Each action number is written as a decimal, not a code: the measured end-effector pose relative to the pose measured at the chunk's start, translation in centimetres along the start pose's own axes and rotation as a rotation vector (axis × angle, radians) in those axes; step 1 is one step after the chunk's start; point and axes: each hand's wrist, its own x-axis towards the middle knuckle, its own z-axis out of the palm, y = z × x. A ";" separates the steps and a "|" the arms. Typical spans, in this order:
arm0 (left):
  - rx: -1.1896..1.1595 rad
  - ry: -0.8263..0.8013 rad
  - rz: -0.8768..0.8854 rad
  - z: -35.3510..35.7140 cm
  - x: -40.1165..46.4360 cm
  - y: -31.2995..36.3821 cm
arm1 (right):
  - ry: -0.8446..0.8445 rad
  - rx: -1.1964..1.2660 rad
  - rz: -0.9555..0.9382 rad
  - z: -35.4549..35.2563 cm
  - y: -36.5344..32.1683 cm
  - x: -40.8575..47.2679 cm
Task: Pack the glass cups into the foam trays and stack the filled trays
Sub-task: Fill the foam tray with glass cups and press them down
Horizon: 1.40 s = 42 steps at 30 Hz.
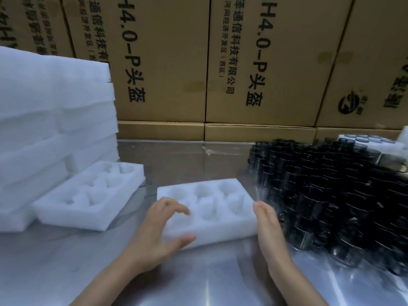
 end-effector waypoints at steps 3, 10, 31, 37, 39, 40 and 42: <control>-0.318 0.269 -0.349 0.5 0.9 -0.7 | -0.010 -0.040 -0.027 0.1 0.1 0.2; -0.840 0.279 -0.665 3.2 3.4 -2.1 | 0.043 -0.138 -0.080 0.3 0.4 1.5; -0.887 0.328 -0.680 4.5 5.1 -3.4 | 0.607 -1.040 -0.556 -4.6 -4.1 0.3; -0.934 0.333 -0.702 4.3 5.2 -3.6 | 0.563 -1.256 -0.358 -6.3 -3.1 0.7; -0.940 0.335 -0.701 4.2 5.2 -3.4 | 0.562 -1.202 -0.383 -6.5 -3.1 0.9; -0.947 0.330 -0.706 4.1 5.2 -3.3 | 0.569 -1.146 -0.414 -6.5 -3.2 0.8; -0.928 0.328 -0.713 3.8 5.1 -2.9 | 0.572 -1.027 -0.530 -6.4 -3.5 0.5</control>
